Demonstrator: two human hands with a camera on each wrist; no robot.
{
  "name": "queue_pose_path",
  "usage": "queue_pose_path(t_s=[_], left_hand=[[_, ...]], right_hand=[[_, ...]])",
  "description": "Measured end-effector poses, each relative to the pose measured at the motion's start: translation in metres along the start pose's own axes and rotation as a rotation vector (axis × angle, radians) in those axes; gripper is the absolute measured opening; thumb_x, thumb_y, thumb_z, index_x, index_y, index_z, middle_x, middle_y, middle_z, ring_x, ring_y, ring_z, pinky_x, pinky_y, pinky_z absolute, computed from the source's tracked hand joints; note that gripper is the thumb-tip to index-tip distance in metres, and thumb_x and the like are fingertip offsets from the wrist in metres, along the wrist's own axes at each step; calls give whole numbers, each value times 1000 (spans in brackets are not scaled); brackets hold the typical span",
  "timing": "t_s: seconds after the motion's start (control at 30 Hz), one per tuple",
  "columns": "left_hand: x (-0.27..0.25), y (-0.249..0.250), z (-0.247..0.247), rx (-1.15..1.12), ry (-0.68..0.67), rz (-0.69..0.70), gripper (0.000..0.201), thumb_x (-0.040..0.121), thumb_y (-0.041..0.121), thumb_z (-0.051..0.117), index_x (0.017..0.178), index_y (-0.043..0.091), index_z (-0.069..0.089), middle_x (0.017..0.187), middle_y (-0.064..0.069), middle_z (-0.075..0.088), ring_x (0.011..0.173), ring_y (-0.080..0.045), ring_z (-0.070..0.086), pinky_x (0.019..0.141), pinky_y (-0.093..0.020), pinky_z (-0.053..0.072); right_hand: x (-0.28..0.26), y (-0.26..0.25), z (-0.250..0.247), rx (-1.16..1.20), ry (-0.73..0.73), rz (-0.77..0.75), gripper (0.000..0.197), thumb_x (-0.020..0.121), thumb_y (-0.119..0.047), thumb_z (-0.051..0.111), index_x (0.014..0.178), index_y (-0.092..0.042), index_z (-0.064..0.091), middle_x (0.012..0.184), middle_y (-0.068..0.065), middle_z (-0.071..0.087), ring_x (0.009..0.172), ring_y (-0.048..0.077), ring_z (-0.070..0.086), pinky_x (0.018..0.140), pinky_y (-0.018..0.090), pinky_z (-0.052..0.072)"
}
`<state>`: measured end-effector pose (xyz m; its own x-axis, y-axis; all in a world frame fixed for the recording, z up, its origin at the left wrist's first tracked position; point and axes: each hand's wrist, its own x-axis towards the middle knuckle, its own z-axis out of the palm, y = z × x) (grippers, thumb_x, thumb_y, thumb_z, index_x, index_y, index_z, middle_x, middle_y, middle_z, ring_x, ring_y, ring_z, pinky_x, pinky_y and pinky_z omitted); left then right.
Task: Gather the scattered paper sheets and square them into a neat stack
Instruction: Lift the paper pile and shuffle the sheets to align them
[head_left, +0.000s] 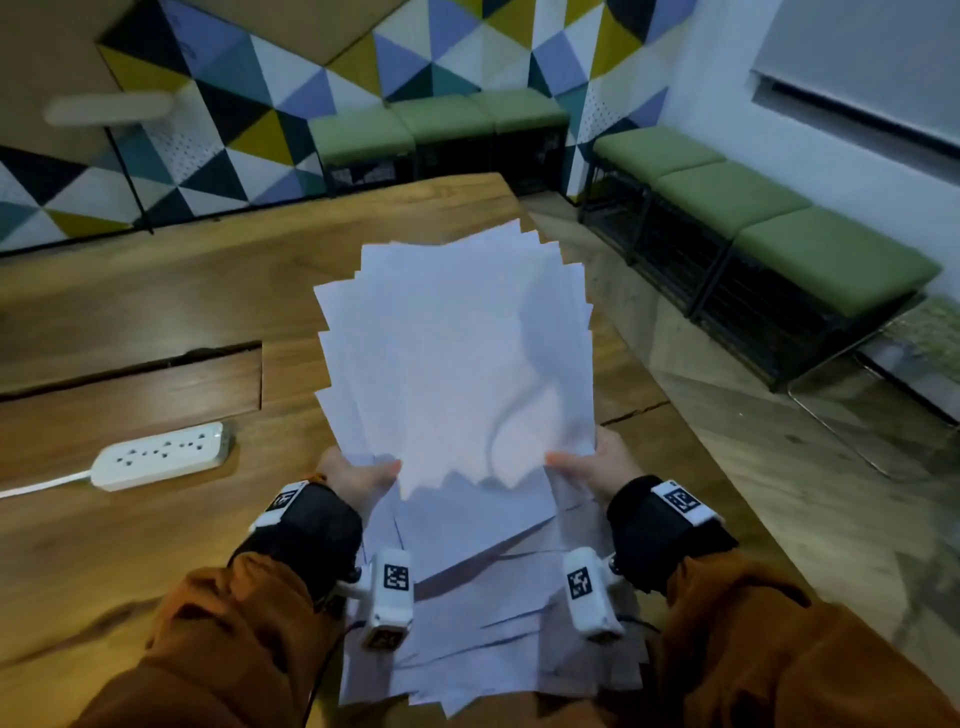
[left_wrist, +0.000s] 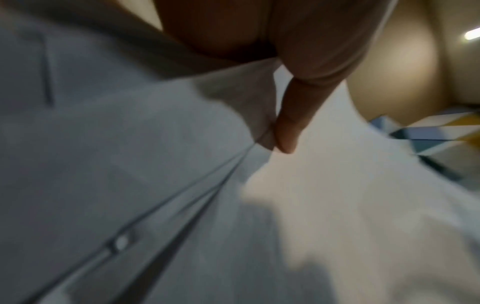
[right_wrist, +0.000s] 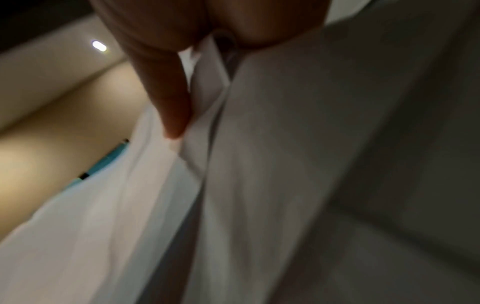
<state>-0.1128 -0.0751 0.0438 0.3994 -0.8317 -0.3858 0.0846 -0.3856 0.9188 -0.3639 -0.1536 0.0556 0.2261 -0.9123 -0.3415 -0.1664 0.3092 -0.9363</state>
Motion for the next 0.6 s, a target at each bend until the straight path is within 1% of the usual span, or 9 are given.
queue_pose_path(t_s=[0.03, 0.1, 0.2, 0.23, 0.33, 0.37, 0.47, 0.5, 0.6], left_hand=[[3, 13, -1, -22, 7, 12, 27, 68, 2, 76, 80, 18, 57, 61, 3, 69, 47, 5, 63, 91, -43, 45], [8, 39, -8, -10, 78, 17, 47, 51, 29, 87, 80, 23, 51, 55, 3, 63, 40, 17, 53, 86, -36, 43], [4, 70, -17, -71, 30, 116, 44, 38, 40, 87, 63, 25, 54, 38, 12, 62, 35, -1, 57, 71, -32, 48], [-2, 80, -18, -62, 5, 164, 41, 39, 40, 86, 57, 21, 55, 36, 8, 60, 34, -5, 57, 63, -30, 48], [-22, 109, -18, -138, -112, 434, 23, 57, 7, 80, 66, 15, 61, 47, 8, 67, 44, -2, 62, 48, -18, 50], [-29, 119, -19, -144, -149, 491, 28, 50, 14, 83, 70, 15, 63, 52, 8, 70, 49, -2, 64, 50, -15, 51], [-35, 128, -23, -102, -134, 581, 79, 32, 43, 89, 99, 8, 63, 88, 2, 74, 84, -14, 69, 72, -25, 55], [-37, 127, -22, -92, -95, 581, 81, 34, 41, 90, 103, 8, 63, 94, 0, 73, 91, -18, 67, 77, -29, 55], [-39, 103, -13, -133, -40, 467, 42, 59, 5, 81, 96, 13, 63, 85, 8, 76, 90, -18, 67, 79, -29, 55]], right_hand=[[-1, -10, -2, 54, 12, -57, 28, 74, 15, 61, 73, -13, 58, 79, 9, 65, 76, 23, 61, 76, 36, 50], [-5, -31, -8, 157, 4, -166, 28, 68, 13, 67, 74, -13, 59, 63, -5, 70, 61, 11, 63, 63, 26, 52], [-16, -63, -19, 279, -113, -293, 41, 34, -1, 85, 69, -18, 73, 60, -9, 73, 56, 4, 66, 55, 21, 54], [-20, -73, -22, 317, -161, -324, 44, 28, -10, 88, 68, -21, 75, 64, -9, 74, 59, 6, 68, 56, 21, 56], [-28, -97, -30, 362, -239, -367, 55, 21, -35, 92, 72, -22, 77, 73, -6, 76, 67, 11, 71, 60, 26, 58], [-30, -103, -31, 361, -250, -378, 56, 19, -37, 92, 72, -22, 77, 73, -6, 76, 67, 11, 71, 58, 26, 58], [-38, -113, -30, 365, -234, -414, 52, 22, -35, 92, 69, -22, 76, 69, -6, 76, 63, 10, 70, 56, 25, 57], [-40, -113, -29, 354, -198, -401, 46, 27, -31, 91, 69, -22, 76, 68, -7, 75, 62, 9, 70, 55, 25, 56], [-47, -98, -22, 160, -5, -343, 27, 57, 0, 79, 71, -22, 75, 69, -6, 75, 73, 15, 72, 67, 35, 56]])
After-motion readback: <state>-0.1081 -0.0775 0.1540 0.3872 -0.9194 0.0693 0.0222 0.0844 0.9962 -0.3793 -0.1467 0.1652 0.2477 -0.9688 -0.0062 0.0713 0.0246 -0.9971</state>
